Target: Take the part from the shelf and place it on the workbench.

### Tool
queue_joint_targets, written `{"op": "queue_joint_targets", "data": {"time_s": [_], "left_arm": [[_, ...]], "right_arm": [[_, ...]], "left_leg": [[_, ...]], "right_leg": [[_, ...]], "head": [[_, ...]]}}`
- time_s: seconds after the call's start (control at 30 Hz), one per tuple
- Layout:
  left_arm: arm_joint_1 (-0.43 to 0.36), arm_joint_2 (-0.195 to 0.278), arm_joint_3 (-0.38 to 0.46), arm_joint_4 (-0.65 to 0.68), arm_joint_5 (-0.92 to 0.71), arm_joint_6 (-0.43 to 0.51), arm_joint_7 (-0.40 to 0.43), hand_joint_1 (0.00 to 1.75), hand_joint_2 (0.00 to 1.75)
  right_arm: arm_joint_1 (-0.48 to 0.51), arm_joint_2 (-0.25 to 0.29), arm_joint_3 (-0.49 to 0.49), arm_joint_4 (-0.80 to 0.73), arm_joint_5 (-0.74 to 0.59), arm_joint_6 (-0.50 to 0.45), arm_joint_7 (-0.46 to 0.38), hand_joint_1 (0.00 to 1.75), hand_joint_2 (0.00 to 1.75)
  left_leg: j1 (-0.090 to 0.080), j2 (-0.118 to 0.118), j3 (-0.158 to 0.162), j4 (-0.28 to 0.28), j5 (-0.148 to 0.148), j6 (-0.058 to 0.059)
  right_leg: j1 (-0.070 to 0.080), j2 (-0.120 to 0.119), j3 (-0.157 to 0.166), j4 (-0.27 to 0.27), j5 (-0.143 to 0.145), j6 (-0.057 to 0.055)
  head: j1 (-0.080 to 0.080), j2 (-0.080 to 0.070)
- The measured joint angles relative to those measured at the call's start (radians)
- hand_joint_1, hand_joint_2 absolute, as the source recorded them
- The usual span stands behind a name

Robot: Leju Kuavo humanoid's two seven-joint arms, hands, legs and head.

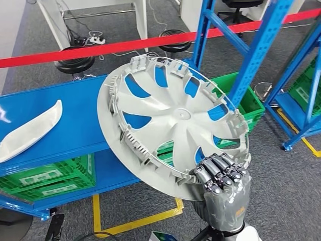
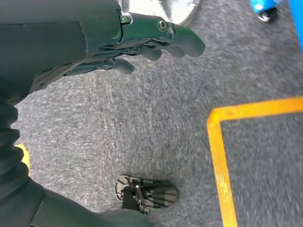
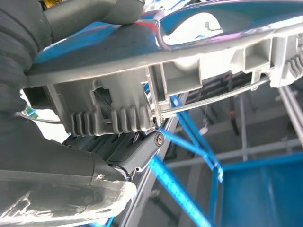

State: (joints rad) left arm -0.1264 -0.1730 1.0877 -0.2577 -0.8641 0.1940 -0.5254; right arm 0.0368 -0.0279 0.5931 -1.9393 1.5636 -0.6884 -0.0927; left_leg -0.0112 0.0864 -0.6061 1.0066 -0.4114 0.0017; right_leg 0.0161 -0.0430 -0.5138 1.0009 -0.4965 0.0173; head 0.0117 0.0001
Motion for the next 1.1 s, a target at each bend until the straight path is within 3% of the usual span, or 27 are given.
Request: {"op": "queue_joint_targets", "data": {"time_s": [0.03,0.1,0.17,0.2,0.27,0.33,0.4,0.43,0.5,0.53,0.57,0.63,0.67,0.7,0.73,0.77,0.83,0.9,0.93,1.0,1.03,1.1], "left_arm": [[-0.004,-0.001,-0.005,0.001,-0.004,0.003,0.004,0.00,1.75],[-0.008,-0.001,-0.014,0.003,-0.013,0.008,0.013,0.00,1.75],[-0.009,-0.002,-0.025,0.005,-0.023,0.013,0.022,0.00,1.75],[-0.010,-0.003,-0.031,0.006,-0.027,0.015,0.026,0.00,1.75],[-0.013,-0.004,-0.042,0.006,-0.035,0.019,0.031,0.00,1.75],[-0.017,-0.008,-0.053,0.007,-0.046,0.026,0.035,0.00,1.75],[-0.022,-0.017,-0.068,0.009,-0.059,0.038,0.041,0.00,1.75],[-0.025,-0.022,-0.076,0.011,-0.065,0.043,0.045,0.00,1.75],[-0.028,-0.030,-0.089,0.013,-0.073,0.052,0.052,0.00,1.75],[-0.031,-0.034,-0.096,0.014,-0.077,0.055,0.056,0.00,1.75],[-0.033,-0.037,-0.102,0.014,-0.081,0.059,0.061,0.00,1.75],[-0.036,-0.042,-0.116,0.015,-0.090,0.063,0.072,0.00,1.75],[-0.037,-0.043,-0.123,0.015,-0.095,0.065,0.078,0.00,1.75],[-0.038,-0.043,-0.130,0.015,-0.099,0.066,0.083,0.00,1.75],[-0.039,-0.044,-0.136,0.015,-0.101,0.066,0.086,0.00,1.75],[-0.042,-0.044,-0.142,0.015,-0.104,0.066,0.089,0.00,1.75],[-0.049,-0.046,-0.152,0.015,-0.107,0.066,0.094,0.00,1.75],[-0.055,-0.046,-0.161,0.015,-0.110,0.063,0.098,0.00,1.75],[-0.058,-0.046,-0.164,0.015,-0.110,0.059,0.101,0.00,1.75],[-0.061,-0.045,-0.171,0.016,-0.110,0.048,0.105,0.00,1.75],[-0.061,-0.045,-0.174,0.016,-0.109,0.043,0.107,0.00,1.75],[-0.059,-0.043,-0.177,0.016,-0.107,0.033,0.108,0.00,1.75]], "right_arm": [[0.008,-0.003,-0.004,-0.009,0.001,0.000,-0.006,1.75,1.75],[0.026,-0.004,-0.017,-0.027,0.000,0.000,-0.026,1.75,1.75],[0.054,-0.004,-0.036,-0.048,0.001,0.000,-0.053,1.75,1.75],[0.069,-0.004,-0.050,-0.060,0.001,0.000,-0.065,1.75,1.75],[0.097,-0.004,-0.075,-0.081,0.001,0.000,-0.081,1.75,1.75],[0.126,-0.004,-0.101,-0.106,0.002,0.000,-0.095,1.75,1.75],[0.161,-0.004,-0.132,-0.139,0.002,0.000,-0.105,1.75,1.75],[0.178,-0.003,-0.147,-0.155,0.002,0.000,-0.108,1.75,1.75],[0.209,-0.003,-0.174,-0.184,0.002,0.000,-0.112,1.75,1.75],[0.223,-0.002,-0.187,-0.197,0.002,0.000,-0.114,1.75,1.75],[0.235,-0.001,-0.200,-0.209,0.002,0.000,-0.118,1.75,1.75],[0.256,0.004,-0.223,-0.228,0.002,0.000,-0.132,1.75,1.75],[0.267,0.008,-0.235,-0.236,0.002,0.000,-0.140,1.75,1.75],[0.278,0.013,-0.246,-0.244,0.002,0.001,-0.148,1.75,1.75],[0.288,0.017,-0.256,-0.252,0.003,0.001,-0.155,1.75,1.75],[0.297,0.021,-0.265,-0.260,0.004,0.001,-0.159,1.75,1.75],[0.311,0.029,-0.281,-0.275,0.006,0.001,-0.167,1.75,1.75],[0.319,0.038,-0.295,-0.290,0.007,0.001,-0.175,1.75,1.75],[0.321,0.043,-0.302,-0.296,0.007,0.001,-0.179,1.75,1.75],[0.327,0.053,-0.314,-0.306,0.009,0.001,-0.189,1.75,1.75],[0.331,0.058,-0.319,-0.308,0.010,0.001,-0.193,1.75,1.75],[0.334,0.066,-0.324,-0.310,0.010,0.001,-0.199,1.75,1.75]], "left_leg": [[0.001,-0.014,-0.006,0.013,-0.020,-0.007],[0.005,-0.055,-0.030,0.091,-0.104,-0.021],[0.009,-0.070,-0.058,0.211,-0.181,-0.025],[0.010,-0.072,-0.062,0.250,-0.190,-0.026],[0.014,-0.076,-0.026,0.237,-0.149,-0.028],[0.021,-0.111,0.059,0.120,-0.106,-0.031],[0.026,-0.154,0.124,0.015,-0.113,-0.024],[0.025,-0.163,0.135,-0.008,-0.121,-0.017],[0.023,-0.142,0.124,-0.011,-0.112,0.003],[0.021,-0.130,0.117,-0.010,-0.103,0.013],[0.021,-0.115,0.107,-0.011,-0.093,0.023],[0.015,-0.089,0.085,-0.011,-0.073,0.036],[0.013,-0.074,0.073,-0.011,-0.063,0.040],[0.010,-0.060,0.060,-0.010,-0.053,0.041],[0.008,-0.045,0.047,-0.010,-0.044,0.041],[0.006,-0.032,0.035,-0.010,-0.035,0.041],[0.001,-0.009,0.015,-0.010,-0.017,0.038],[-0.003,0.009,0.006,-0.009,-0.001,0.031],[-0.004,0.019,0.004,-0.010,0.008,0.027],[-0.002,0.037,-0.002,-0.013,0.024,0.016],[0.001,0.026,-0.007,-0.009,0.016,0.009],[0.005,-0.023,-0.026,0.045,-0.056,-0.004]], "right_leg": [[-0.003,0.009,-0.007,-0.002,0.010,-0.006],[-0.009,0.028,-0.028,-0.004,0.034,-0.015],[-0.010,0.049,-0.056,-0.003,0.057,-0.017],[-0.011,0.060,-0.071,-0.002,0.068,-0.015],[-0.015,0.082,-0.101,0.001,0.090,-0.006],[-0.021,0.103,-0.129,0.010,0.109,0.007],[-0.022,0.121,-0.150,0.018,0.128,0.020],[-0.022,0.130,-0.157,0.018,0.139,0.026],[-0.024,0.141,-0.165,0.012,0.157,0.038],[-0.024,0.130,-0.172,0.018,0.145,0.043],[-0.023,0.111,-0.183,0.045,0.112,0.047],[-0.021,0.067,-0.214,0.160,0.007,0.052],[-0.022,0.057,-0.226,0.230,-0.035,0.054],[-0.022,0.053,-0.230,0.286,-0.053,0.054],[-0.022,0.051,-0.220,0.313,-0.048,0.054],[-0.022,0.047,-0.193,0.305,-0.026,0.052],[-0.019,0.023,-0.088,0.193,0.010,0.043],[-0.011,-0.019,0.022,0.042,-0.008,0.034],[-0.007,-0.030,0.047,-0.003,-0.021,0.030],[-0.002,-0.018,0.040,-0.032,-0.012,0.018],[-0.002,-0.007,0.030,-0.034,0.000,0.010],[-0.007,0.015,0.010,-0.038,0.028,-0.005]], "head": [[0.000,0.000],[-0.002,0.000],[-0.004,0.000],[-0.004,0.000],[-0.004,0.000],[-0.005,0.000],[-0.005,0.000],[-0.005,0.000],[-0.005,0.000],[-0.002,0.000],[0.000,0.000],[0.006,0.000],[0.006,0.000],[0.007,0.000],[0.007,0.000],[0.007,0.000],[0.007,0.000],[0.006,0.000],[0.007,0.000],[0.008,0.000],[0.010,0.000],[0.008,0.000]]}}
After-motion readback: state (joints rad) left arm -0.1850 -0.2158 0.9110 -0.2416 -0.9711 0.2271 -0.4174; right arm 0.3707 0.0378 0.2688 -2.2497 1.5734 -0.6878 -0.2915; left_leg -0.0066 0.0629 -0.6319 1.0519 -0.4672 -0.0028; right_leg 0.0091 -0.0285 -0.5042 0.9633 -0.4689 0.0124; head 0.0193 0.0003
